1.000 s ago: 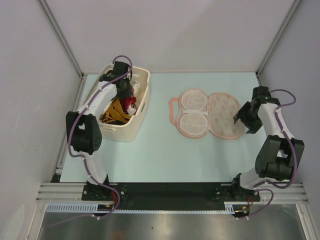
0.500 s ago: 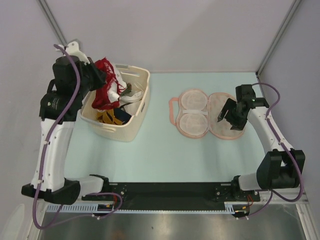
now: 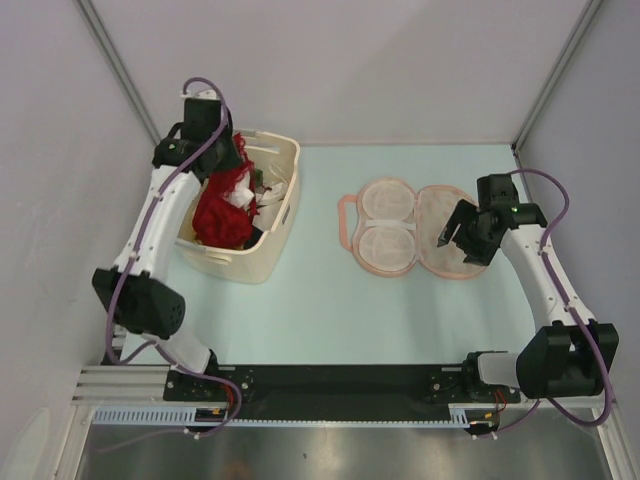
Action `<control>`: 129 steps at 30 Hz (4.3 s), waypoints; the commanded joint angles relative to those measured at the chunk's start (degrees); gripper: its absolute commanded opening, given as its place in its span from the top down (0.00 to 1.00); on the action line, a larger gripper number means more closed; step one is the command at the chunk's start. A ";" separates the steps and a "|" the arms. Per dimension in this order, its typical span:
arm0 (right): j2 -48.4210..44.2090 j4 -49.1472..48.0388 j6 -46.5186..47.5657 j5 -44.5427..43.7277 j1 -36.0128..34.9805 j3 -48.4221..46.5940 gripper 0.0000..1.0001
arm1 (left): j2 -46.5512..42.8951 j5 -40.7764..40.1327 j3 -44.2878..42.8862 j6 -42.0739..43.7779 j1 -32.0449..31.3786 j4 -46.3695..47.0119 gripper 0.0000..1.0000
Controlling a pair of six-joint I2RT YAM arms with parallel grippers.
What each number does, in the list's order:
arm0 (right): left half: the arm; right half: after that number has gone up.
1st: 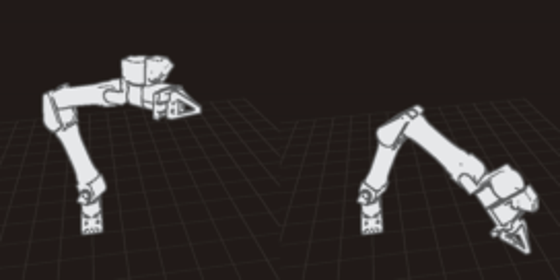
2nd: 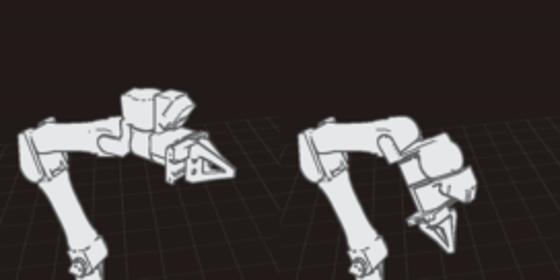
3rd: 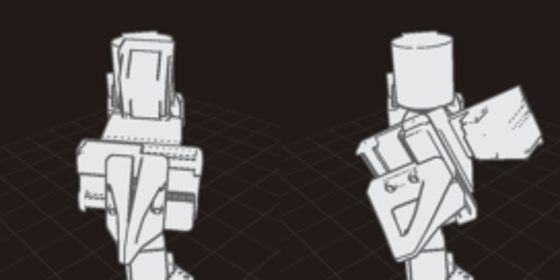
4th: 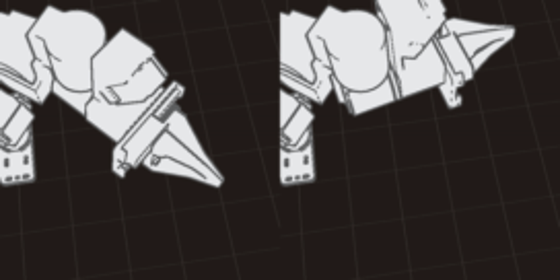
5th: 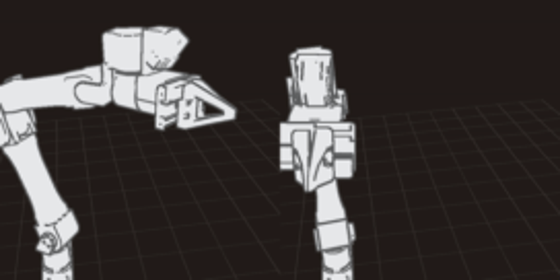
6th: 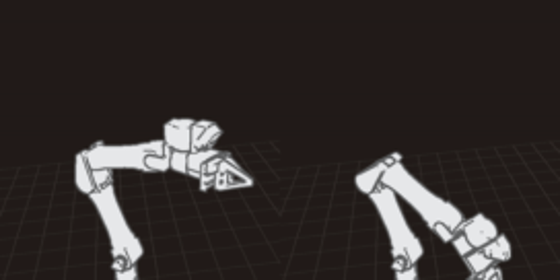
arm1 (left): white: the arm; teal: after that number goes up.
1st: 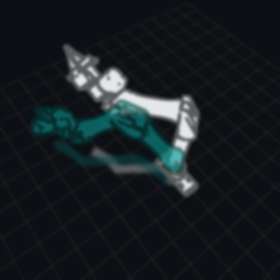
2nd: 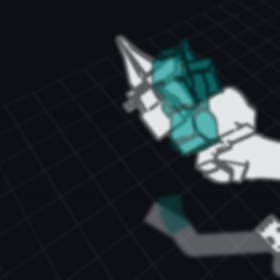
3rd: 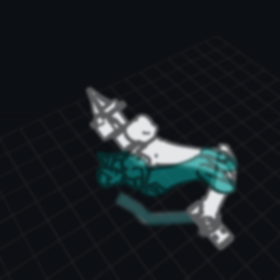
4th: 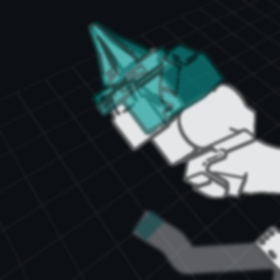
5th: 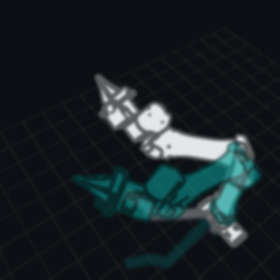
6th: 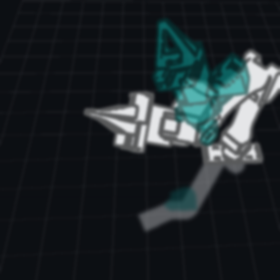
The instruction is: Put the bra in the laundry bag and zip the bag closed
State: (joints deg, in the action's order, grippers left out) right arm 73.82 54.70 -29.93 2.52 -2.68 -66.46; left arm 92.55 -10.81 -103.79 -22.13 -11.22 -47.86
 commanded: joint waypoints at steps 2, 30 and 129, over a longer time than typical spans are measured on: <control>1.14 0.50 1.02 0.99 0.04 -0.78 0.25 | 3.60 2.81 -0.98 2.00 2.00 2.67 0.14; 25.23 -4.78 -2.32 8.46 -4.27 -12.47 0.25 | 12.12 21.98 13.80 -2.74 9.12 9.54 0.35; 21.28 -35.54 -7.69 11.71 -22.90 9.68 0.68 | -1.58 24.69 50.17 -13.21 -23.14 22.98 0.58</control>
State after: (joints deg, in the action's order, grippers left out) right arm 96.12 20.38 -38.92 17.65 -25.08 -54.61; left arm 91.88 13.78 -53.39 -35.92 -34.63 -26.61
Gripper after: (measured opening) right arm 0.461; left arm 0.577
